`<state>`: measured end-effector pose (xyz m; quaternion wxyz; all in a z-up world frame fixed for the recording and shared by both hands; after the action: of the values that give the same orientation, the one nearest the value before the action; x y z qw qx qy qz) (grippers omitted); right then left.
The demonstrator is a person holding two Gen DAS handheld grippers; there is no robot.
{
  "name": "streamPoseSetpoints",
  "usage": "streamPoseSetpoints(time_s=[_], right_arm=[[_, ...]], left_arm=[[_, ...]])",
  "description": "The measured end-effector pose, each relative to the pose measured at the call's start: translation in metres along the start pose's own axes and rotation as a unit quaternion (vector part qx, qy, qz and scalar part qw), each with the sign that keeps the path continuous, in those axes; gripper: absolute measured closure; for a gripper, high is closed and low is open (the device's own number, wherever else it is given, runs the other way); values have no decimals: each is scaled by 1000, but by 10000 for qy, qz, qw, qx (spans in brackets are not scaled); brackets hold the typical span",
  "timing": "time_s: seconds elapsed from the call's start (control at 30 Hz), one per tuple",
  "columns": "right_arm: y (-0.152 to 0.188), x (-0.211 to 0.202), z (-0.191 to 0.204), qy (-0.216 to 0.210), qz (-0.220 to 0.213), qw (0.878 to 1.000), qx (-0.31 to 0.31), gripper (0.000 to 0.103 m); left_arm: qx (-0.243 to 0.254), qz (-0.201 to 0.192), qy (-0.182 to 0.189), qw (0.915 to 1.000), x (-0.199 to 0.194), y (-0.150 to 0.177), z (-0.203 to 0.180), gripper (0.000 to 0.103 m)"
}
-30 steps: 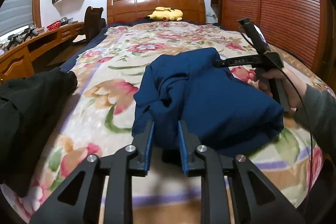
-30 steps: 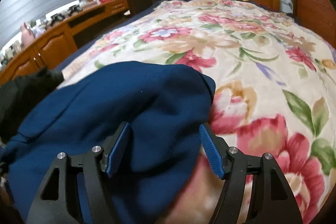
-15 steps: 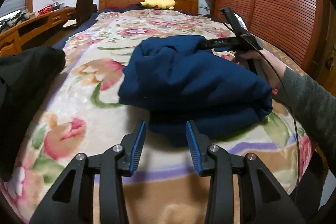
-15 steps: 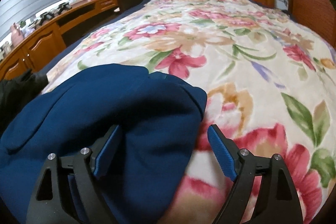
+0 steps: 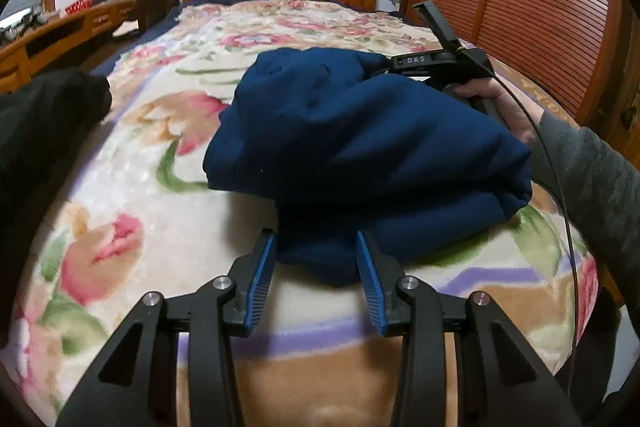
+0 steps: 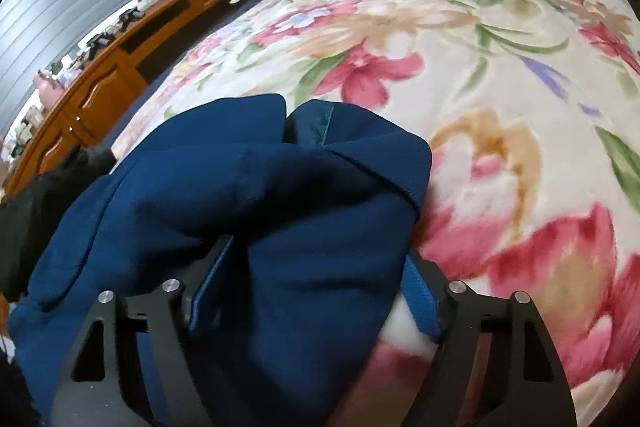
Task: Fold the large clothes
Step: 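Grasp the jacket bundle with the left tool while the right tool grasps it too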
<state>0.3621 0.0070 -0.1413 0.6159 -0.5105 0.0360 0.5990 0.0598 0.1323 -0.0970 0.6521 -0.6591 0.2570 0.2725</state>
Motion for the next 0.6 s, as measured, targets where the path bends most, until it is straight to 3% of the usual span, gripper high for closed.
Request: streamPoseSetpoints(time_s=[0.2,0.3,0.37,0.47,0.6], right_arm=[[5,-4,10,-5,-23,9998,-197,51],[6,-7,12,75,-78,9995,-285,70],[5,-13,15,162,-159,9990,-377,83],[1,-18,26,336,-295,9972,-599,88],[-8,-34,49,591,-614,9926,-861,90]], left_arm=[[-32,87,-6,10000,6,1,-2,63],[-92,103,44,9999,6,1,-2,64],[-179,112,206,9996,5,1,-1,73],[-250,32,275,9993,0,-2,3,90],[-267,-413,197,9986,-19,-14,5,93]])
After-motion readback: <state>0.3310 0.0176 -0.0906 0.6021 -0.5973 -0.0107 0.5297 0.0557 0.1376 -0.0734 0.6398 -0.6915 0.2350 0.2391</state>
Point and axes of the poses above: each gripper's, at about its wrist camera, not at the fingertips, and x roughly the way its jaws point, z to its left, y to its underside, the point moved 5 cm from there along x, roughly the way its jaws point, and after that the axes turned 12 degrees about -y, right-handed, at the moved point
